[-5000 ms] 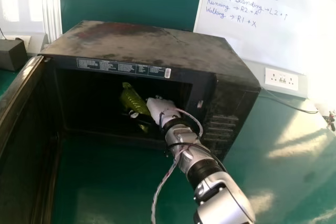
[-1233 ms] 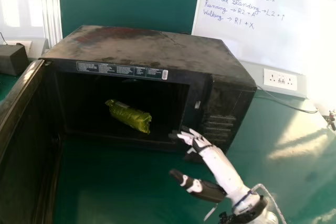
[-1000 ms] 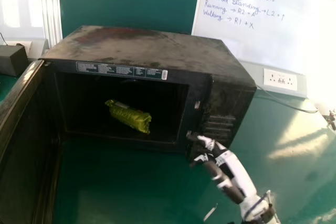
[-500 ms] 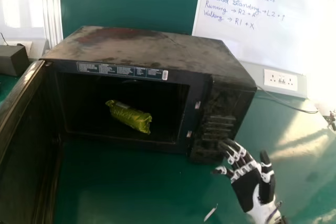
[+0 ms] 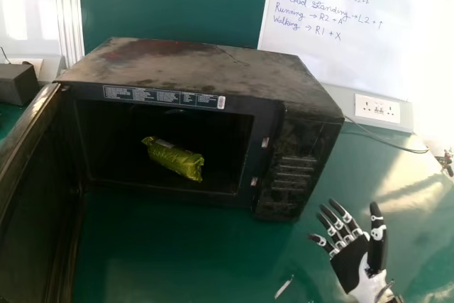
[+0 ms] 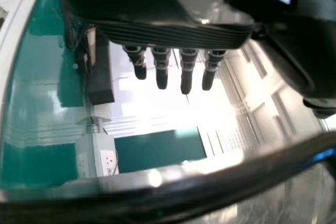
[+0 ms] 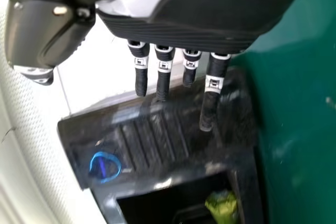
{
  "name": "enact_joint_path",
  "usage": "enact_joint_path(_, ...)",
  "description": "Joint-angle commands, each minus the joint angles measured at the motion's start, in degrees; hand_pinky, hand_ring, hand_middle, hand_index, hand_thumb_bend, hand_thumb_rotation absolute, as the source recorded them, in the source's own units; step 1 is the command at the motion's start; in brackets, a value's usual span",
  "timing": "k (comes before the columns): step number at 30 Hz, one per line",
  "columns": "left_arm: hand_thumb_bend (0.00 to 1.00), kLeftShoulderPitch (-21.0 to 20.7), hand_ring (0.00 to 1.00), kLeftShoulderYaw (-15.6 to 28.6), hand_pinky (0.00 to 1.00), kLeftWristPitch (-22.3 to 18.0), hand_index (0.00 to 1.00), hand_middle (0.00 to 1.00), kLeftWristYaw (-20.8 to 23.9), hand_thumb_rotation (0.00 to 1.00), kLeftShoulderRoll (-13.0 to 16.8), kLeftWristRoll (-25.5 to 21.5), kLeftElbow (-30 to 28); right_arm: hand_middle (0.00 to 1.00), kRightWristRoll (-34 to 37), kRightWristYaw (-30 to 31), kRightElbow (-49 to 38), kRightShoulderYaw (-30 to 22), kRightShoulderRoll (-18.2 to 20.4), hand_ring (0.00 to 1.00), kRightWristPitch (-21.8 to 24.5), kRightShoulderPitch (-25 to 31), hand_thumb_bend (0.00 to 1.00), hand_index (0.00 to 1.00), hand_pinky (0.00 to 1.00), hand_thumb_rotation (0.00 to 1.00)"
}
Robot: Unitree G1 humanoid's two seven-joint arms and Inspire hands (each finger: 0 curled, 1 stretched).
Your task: Put biscuit inside oven
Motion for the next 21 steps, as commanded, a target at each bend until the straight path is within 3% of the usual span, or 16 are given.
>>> enact_joint_path(1,0.86,-0.6,1.00,0.8,1.00,-1.7,1.00,1.00,0.1,1.00,0.0,1.2,0.6,0.95,0.3,-1.2,-0.7,-1.4,0.3,0.91,2.0,-0.2,0.84,0.93,0.63,0.79)
enact_joint_path(7,0.86,0.0,1.00,1.2,1.00,-3.6,1.00,1.00,-0.1,0.99,1.3,5.6,-0.1,1.00,-2.1,-3.5,0.6,-3.1,1.7,0.96,2.1,-1.4,0.86,0.97,0.71,0.83)
enact_joint_path(12,0.84,-0.2,1.00,3.0,1.00,-6.4,1.00,1.00,0.7,0.91,2.2,11.9,-0.1,1.00,-3.1,-5.8,1.7,-4.2,3.1,0.97,2.2,-3.4,0.98,0.98,0.76,0.80)
enact_joint_path(21,0.85,-1.4,1.00,2.5,1.00,-14.8,1.00,1.00,1.1,0.89,4.8,16.1,3.1,0.99,-4.7,-6.7,4.1,-5.3,4.0,0.95,2.5,-5.9,0.91,0.97,0.75,0.79)
